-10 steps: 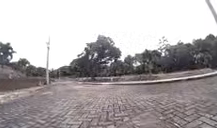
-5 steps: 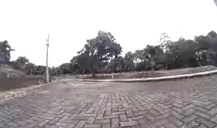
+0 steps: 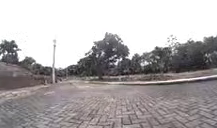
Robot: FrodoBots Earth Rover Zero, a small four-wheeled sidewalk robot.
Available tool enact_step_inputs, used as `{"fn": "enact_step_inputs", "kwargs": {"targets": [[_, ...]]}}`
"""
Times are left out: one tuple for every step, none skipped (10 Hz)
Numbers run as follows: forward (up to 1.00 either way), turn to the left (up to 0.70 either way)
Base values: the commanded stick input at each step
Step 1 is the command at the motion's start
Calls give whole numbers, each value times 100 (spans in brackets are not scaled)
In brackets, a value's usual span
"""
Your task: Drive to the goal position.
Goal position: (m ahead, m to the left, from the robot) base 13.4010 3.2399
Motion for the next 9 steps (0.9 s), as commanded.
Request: {"fn": "enact_step_inputs", "kwargs": {"targets": [[70, 0], [70, 0], [70, 0], [70, 0], [70, 19], [70, 27], [70, 9], [70, 0], [70, 0]]}}
